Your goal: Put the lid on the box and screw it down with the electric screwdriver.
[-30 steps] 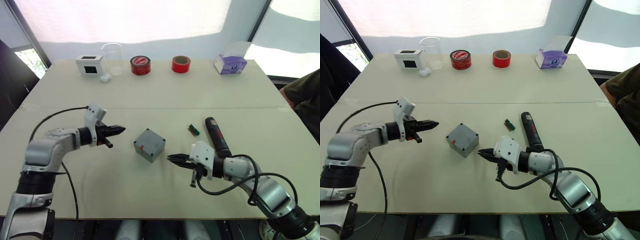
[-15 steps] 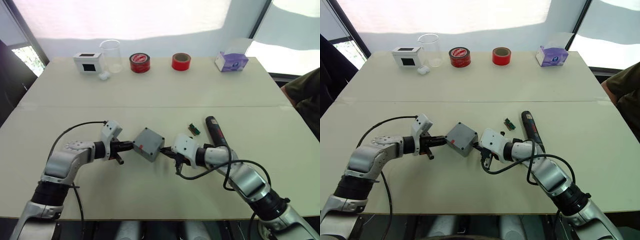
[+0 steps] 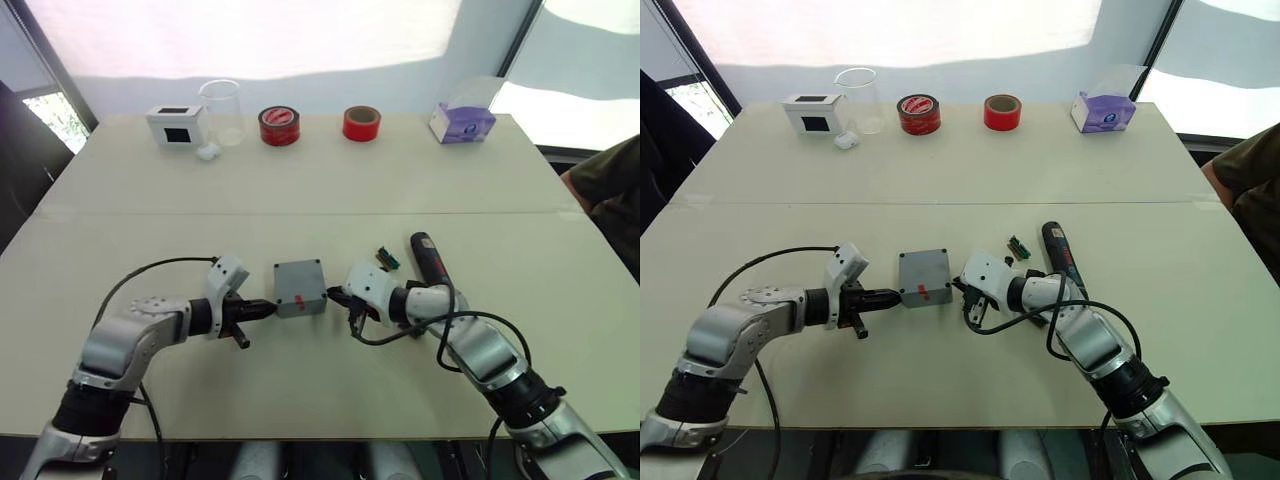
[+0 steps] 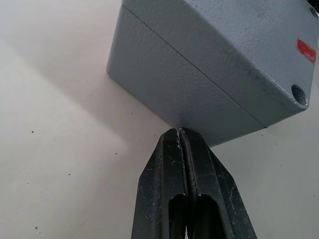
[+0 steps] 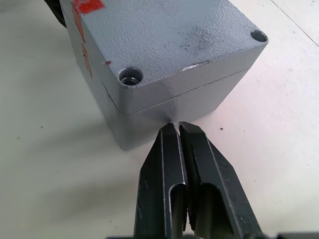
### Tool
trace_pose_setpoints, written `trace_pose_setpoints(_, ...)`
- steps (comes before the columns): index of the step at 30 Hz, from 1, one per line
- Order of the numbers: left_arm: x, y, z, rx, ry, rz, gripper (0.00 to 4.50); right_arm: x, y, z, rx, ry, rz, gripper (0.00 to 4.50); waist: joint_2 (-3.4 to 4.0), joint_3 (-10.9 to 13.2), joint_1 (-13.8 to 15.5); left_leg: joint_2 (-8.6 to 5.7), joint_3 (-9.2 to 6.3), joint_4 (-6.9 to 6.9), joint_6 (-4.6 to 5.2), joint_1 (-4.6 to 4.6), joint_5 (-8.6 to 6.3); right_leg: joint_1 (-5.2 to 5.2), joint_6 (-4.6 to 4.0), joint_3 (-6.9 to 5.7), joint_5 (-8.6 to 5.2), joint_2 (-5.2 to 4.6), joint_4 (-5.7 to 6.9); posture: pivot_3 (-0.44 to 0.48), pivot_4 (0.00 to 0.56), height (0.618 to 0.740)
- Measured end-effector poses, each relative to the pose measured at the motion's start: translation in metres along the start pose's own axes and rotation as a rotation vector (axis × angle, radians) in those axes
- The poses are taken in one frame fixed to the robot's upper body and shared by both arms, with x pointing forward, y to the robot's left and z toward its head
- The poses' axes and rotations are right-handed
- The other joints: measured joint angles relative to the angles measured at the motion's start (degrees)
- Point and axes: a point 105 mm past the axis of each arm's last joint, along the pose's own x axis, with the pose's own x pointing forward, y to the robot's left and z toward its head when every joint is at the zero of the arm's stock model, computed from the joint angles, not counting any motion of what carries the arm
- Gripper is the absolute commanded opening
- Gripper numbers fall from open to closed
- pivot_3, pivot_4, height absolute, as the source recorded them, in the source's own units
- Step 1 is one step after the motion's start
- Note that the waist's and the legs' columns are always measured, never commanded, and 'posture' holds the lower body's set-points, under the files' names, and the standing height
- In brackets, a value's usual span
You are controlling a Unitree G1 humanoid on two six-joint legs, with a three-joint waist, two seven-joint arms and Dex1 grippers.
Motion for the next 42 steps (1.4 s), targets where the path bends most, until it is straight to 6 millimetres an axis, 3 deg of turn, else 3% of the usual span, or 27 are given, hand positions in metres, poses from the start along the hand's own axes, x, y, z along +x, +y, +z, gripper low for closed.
trace_pose_setpoints(24, -0.007, 0.014, 0.009, 0.04, 0.002, 0.08, 0.0, -0.005, 0.011, 0.004, 0.047, -0.027, 0.033, 0.07, 0.0, 0.0, 0.0, 0.0, 0.0, 0.0, -0.03, 0.0, 0.02, -0.01, 0.0, 0.0, 0.0, 0.03, 0.02, 0.0, 0.15, 0.74)
trace_pose_setpoints(27, -0.012, 0.032, 0.026, 0.163, -0.068, 0.248, 0.0, -0.017, 0.01, 0.01, 0.084, -0.053, 0.011, 0.07, 0.0, 0.0, 0.2, 0.0, -0.01, 0.0, -0.02, 0.01, 0.01, 0.01, 0.0, 0.01, 0.0, 0.0, 0.02, 0.0, 0.15, 0.74)
trace_pose_setpoints(30, -0.018, 0.032, 0.048, 0.176, -0.138, 0.235, 0.0, -0.029, 0.005, 0.013, 0.123, -0.053, -0.033, 0.07, -0.01, 0.0, 0.4, 0.0, -0.02, 0.01, -0.03, 0.0, 0.01, 0.02, 0.0, -0.01, 0.0, 0.0, 0.03, 0.0, 0.15, 0.74)
trace_pose_setpoints(34, -0.036, 0.015, 0.09, 0.111, -0.224, 0.027, 0.0, -0.06, -0.011, 0.019, 0.193, -0.072, -0.11, 0.07, -0.03, 0.0, 0.2, 0.0, -0.03, 0.03, -0.02, -0.02, 0.01, 0.01, 0.0, -0.03, 0.0, 0.04, 0.04, 0.0, 0.15, 0.74)
trace_pose_setpoints(36, -0.045, 0.002, 0.104, 0.187, -0.209, -0.033, 0.0, -0.079, -0.021, 0.026, 0.21, -0.092, -0.149, 0.07, -0.03, 0.0, 0.0, 0.0, -0.03, 0.02, -0.02, 0.0, 0.01, 0.03, 0.0, -0.02, 0.0, 0.05, 0.02, 0.0, 0.15, 0.74)
trace_pose_setpoints(39, -0.046, -0.028, 0.101, 0.325, -0.112, -0.156, 0.0, -0.104, -0.032, 0.025, 0.225, -0.067, -0.215, 0.07, 0.02, 0.0, -0.1, 0.0, 0.01, 0.0, -0.01, 0.05, 0.01, 0.09, -0.01, 0.03, -0.01, 0.05, -0.02, 0.0, 0.15, 0.74)
trace_pose_setpoints(41, -0.039, -0.043, 0.091, 0.354, -0.061, -0.247, 0.0, -0.111, -0.03, 0.021, 0.256, -0.049, -0.228, 0.07, 0.02, 0.0, 0.0, 0.04, 0.0, 0.0, -0.01, 0.05, 0.01, 0.09, -0.01, 0.03, -0.01, 0.06, -0.01, 0.0, 0.15, 0.74)
trace_pose_setpoints(42, -0.036, -0.05, 0.086, 0.368, -0.033, -0.286, 0.0, -0.112, -0.026, 0.018, 0.277, -0.039, -0.22, 0.3, 0.01, 0.0, 0.0, 0.04, 0.0, 0.0, 0.0, 0.05, 0.01, 0.09, -0.01, 0.02, -0.01, 0.06, 0.01, 0.0, 0.15, 0.74)
